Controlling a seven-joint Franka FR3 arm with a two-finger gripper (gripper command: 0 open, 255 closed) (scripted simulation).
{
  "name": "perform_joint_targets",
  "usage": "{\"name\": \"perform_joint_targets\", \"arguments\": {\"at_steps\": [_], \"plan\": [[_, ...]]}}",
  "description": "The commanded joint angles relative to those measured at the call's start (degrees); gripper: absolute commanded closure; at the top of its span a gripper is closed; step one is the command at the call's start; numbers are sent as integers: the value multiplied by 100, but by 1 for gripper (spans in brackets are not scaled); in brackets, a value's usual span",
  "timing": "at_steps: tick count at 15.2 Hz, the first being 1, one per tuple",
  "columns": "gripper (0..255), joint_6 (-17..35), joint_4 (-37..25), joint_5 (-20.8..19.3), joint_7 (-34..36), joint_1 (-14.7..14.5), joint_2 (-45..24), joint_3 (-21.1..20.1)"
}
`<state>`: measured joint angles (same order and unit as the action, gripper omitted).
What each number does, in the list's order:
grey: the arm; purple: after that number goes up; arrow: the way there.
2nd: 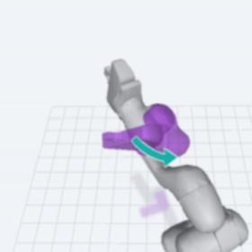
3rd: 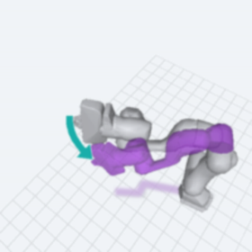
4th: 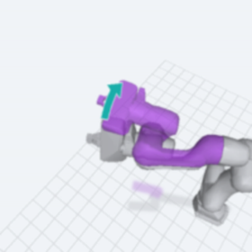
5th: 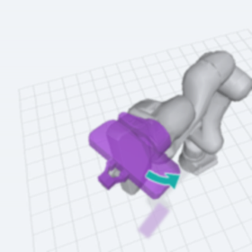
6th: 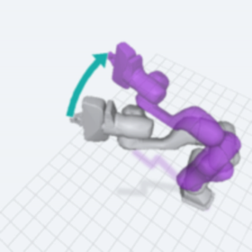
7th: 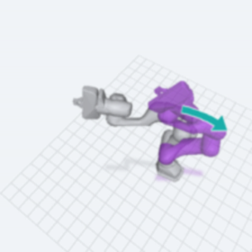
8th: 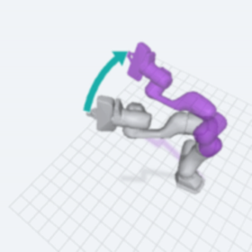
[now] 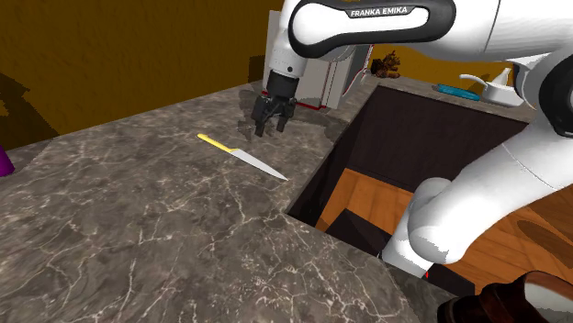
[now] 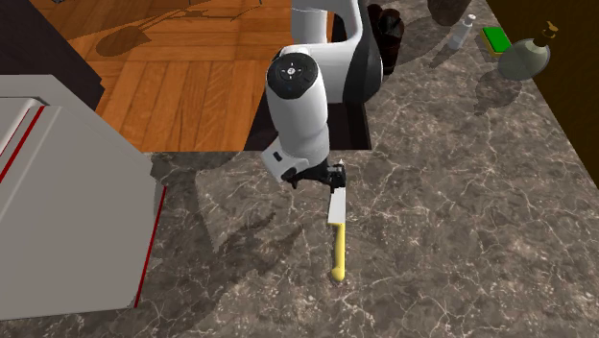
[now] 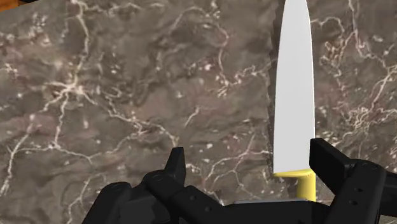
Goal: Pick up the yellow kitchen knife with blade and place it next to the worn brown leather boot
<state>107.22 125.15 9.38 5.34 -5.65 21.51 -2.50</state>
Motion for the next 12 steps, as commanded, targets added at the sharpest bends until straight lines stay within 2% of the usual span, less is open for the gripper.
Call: {"name": "perform_joint_targets", "arguments": {"at_steps": [1, 6, 12], "plan": [[0, 95, -291, 98, 122, -54, -389, -73], [0, 213, -1210, 272, 437, -182, -1414, -246], [0, 591, -973, 303, 443, -220, -1548, -295]]}}
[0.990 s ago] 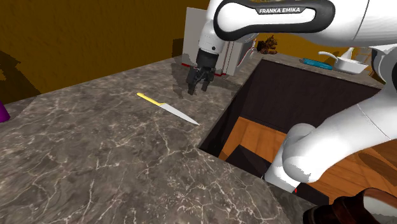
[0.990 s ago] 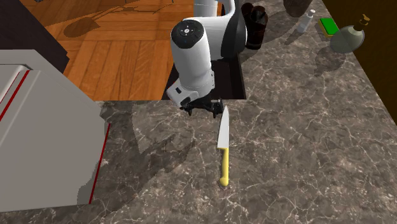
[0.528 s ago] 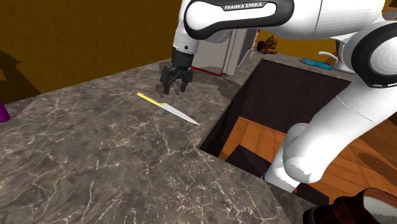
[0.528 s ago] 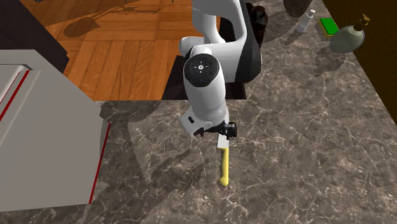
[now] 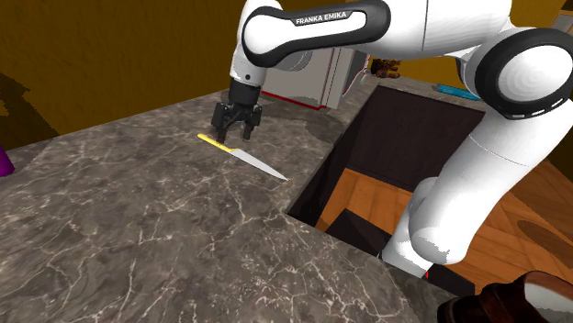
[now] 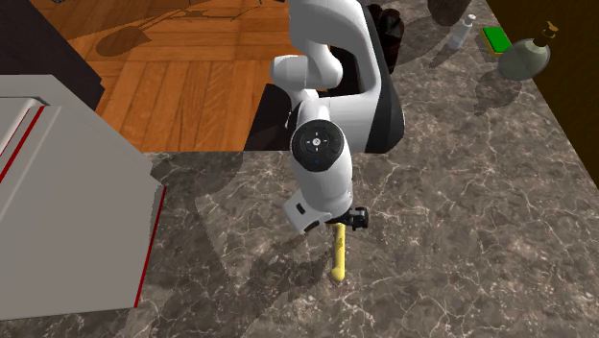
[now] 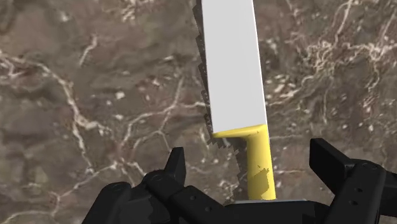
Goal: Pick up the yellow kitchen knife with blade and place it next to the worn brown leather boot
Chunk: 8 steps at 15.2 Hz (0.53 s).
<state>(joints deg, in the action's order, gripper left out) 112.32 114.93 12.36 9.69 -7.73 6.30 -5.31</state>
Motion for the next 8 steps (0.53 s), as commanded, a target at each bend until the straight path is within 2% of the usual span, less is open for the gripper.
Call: {"name": "perform_joint_targets", "arguments": {"at_steps": [1, 8], "plan": [[0, 155, 103, 10, 7, -18, -45, -22], [0, 273, 187, 18, 3, -28, -77, -35]]}}
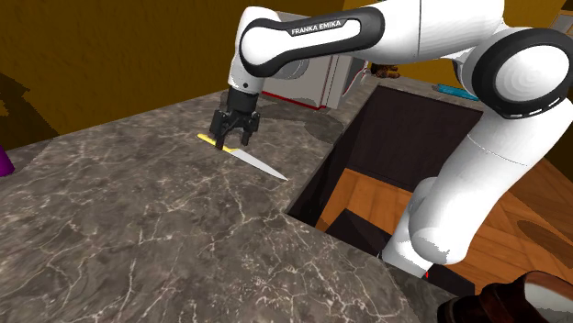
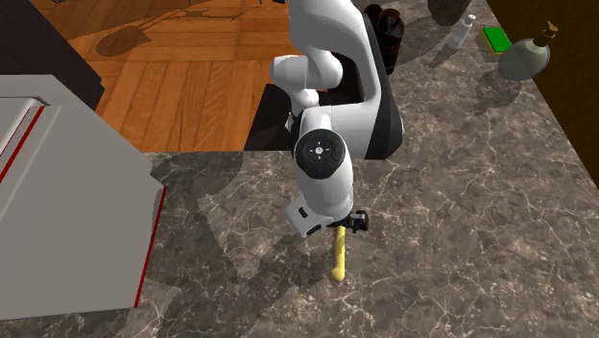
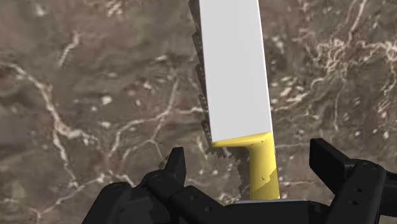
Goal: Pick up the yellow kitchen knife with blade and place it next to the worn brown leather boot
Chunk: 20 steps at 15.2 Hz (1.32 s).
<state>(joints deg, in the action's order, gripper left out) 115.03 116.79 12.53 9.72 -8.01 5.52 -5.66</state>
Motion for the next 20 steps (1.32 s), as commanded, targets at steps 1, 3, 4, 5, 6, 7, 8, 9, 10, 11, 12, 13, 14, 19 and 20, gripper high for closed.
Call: {"name": "perform_joint_targets", "arguments": {"at_steps": [1, 3, 4, 5, 6, 7, 8, 9, 10, 11, 12, 13, 14, 19, 20], "plan": [[0, 2, 2, 0, 0, 0, 0, 0], [255, 1, 1, 0, 0, 0, 0, 0], [255, 1, 1, 0, 0, 0, 0, 0], [255, -6, -5, -1, 2, 0, 1, 0], [255, 7, 5, 0, -7, 2, -3, 3], [255, -21, -33, -4, -16, 10, -15, 12], [255, -32, -33, -3, -12, 9, -4, 11], [255, -24, -38, -4, -3, 5, -14, 5], [255, -26, -54, -5, -10, 9, -30, 10], [255, -23, -34, -4, -4, 5, -13, 6], [255, 2, 2, 1, -1, 3, 0, -3], [255, -73, -59, -5, 13, 6, 14, -2], [255, -147, -121, -11, 26, 9, 28, -1], [255, -369, -323, -26, 64, 15, 57, 6], [0, -369, -323, -26, 64, 15, 57, 6]]}}
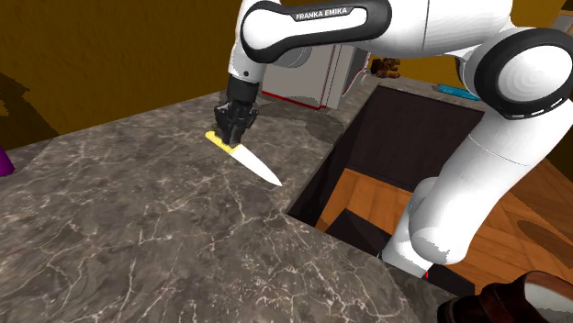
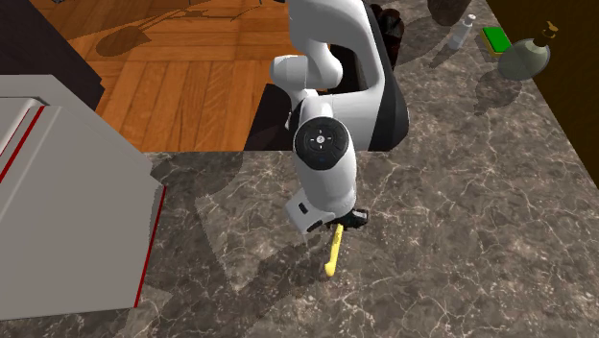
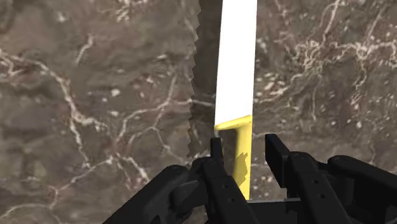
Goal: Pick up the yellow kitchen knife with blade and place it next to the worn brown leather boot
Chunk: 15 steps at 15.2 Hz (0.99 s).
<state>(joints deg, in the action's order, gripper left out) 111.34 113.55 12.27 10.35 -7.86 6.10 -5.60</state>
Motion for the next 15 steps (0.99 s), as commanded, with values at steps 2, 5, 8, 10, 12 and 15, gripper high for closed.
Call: {"name": "perform_joint_targets", "arguments": {"at_steps": [2, 5, 8, 10, 12, 15], "plan": [[0, 1593, 1553, -1708, 1276, -79, 1266, -699], [0, 2064, 1951, -2186, 1680, 93, 1439, -1018], [0, 2291, 2031, -2260, 1729, 139, 1287, -1031], [0, 2441, 2077, -2316, 1767, 171, 1179, -1040], [0, 2484, 2089, -2332, 1778, 179, 1148, -1042], [0, 2484, 2089, -2333, 1778, 180, 1147, -1042]]}}
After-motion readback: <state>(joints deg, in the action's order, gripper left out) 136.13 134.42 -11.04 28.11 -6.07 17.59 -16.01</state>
